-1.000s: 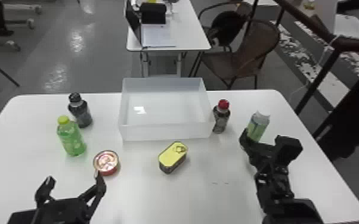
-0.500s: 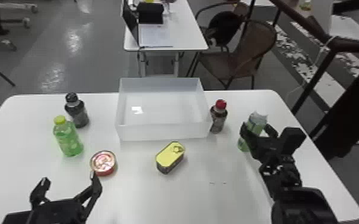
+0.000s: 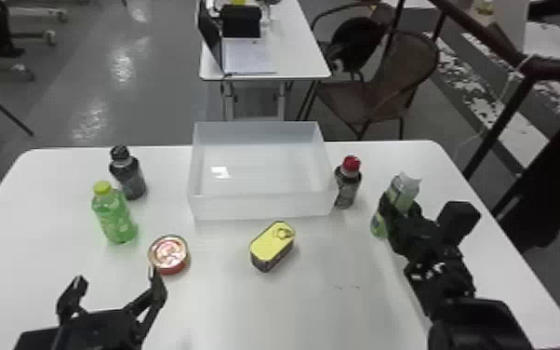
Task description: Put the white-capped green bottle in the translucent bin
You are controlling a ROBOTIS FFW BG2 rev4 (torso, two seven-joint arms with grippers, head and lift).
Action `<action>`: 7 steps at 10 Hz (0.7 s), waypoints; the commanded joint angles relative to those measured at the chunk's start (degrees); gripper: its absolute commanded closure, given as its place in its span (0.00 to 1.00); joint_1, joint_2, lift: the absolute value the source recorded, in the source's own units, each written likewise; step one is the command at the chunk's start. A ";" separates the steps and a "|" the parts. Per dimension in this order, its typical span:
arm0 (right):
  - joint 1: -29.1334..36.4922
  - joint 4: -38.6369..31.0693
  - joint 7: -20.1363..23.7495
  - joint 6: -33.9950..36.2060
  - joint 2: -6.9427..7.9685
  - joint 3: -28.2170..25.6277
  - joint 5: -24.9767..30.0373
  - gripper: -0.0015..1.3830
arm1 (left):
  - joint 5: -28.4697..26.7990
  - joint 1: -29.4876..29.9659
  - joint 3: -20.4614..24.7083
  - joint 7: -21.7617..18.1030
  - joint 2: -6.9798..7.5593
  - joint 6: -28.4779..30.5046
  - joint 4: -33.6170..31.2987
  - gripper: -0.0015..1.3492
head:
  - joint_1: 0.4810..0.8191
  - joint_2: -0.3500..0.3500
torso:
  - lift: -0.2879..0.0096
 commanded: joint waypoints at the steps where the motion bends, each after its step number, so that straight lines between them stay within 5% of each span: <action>1: 3.54 -9.27 0.14 4.15 -0.15 0.00 0.24 0.73 | 0.00 -0.13 -0.09 -0.04 -0.15 0.00 0.00 0.11 | 0.63 0.41 | 0.70; 3: 7.24 -24.04 0.05 10.74 0.38 0.00 0.67 0.73 | 0.00 -0.48 -0.26 -0.04 -0.15 0.00 0.36 0.11 | 0.63 0.45 | 0.70; 5: 5.13 -34.15 0.49 20.76 3.63 0.09 2.34 0.73 | 0.44 -1.09 -0.62 -0.39 -0.15 0.35 0.62 0.11 | 0.63 0.52 | 0.70; 7: -0.50 -33.09 5.24 26.21 3.72 0.09 3.14 0.73 | 0.96 -1.71 -1.05 -0.39 -0.15 0.44 0.97 0.11 | 0.63 0.58 | 0.70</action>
